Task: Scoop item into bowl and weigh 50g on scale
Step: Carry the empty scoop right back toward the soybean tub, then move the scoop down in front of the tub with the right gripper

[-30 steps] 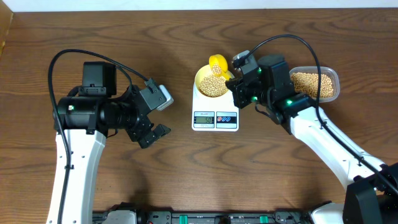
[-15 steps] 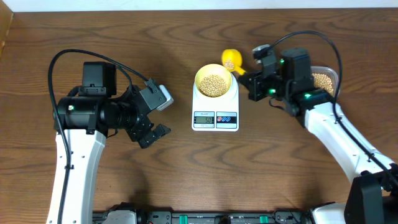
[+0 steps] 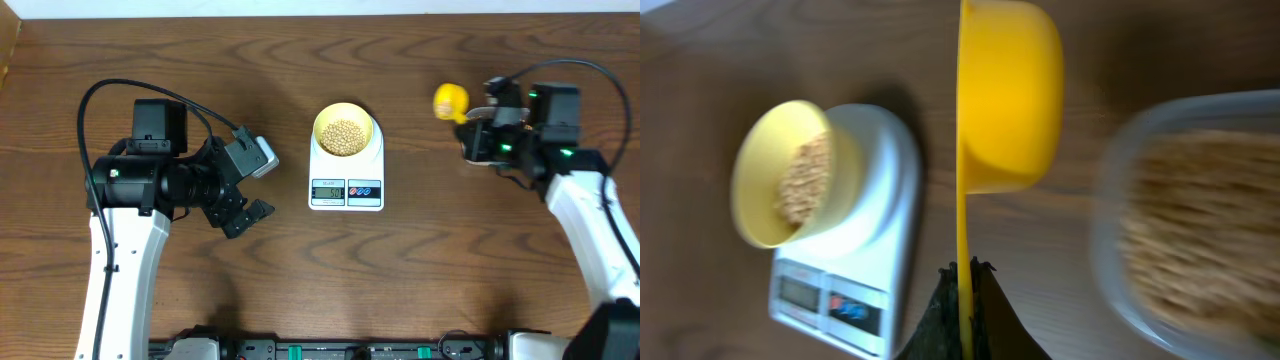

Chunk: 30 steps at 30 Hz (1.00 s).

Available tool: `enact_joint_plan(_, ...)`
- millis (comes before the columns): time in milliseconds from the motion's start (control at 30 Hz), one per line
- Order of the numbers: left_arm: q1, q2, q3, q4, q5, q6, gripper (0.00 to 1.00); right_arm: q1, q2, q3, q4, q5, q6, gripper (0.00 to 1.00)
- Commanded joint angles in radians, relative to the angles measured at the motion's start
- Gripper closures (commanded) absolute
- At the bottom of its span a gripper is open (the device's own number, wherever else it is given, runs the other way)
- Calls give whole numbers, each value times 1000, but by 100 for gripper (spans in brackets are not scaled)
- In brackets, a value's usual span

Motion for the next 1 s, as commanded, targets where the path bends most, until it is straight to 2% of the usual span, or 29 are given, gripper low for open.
enact_joint_plan(0,5,3,5,-3,8,10,2,-57,-65,4,-44,133,-99,99)
enact_joint_plan(267,5,3,6,-3,8,10,2,-58,-86,4,-130,483,-299,99)
enact_joint_plan(767,5,3,5,-3,8,10,2,111,-84,4,-164,961,-363,99)
enact_joint_plan(867,5,3,5,-3,8,10,2,129,-85,4,-175,953,-325,99)
enact_joint_plan(967,5,3,6,-3,8,10,2,149,-99,4,-203,816,-216,99)
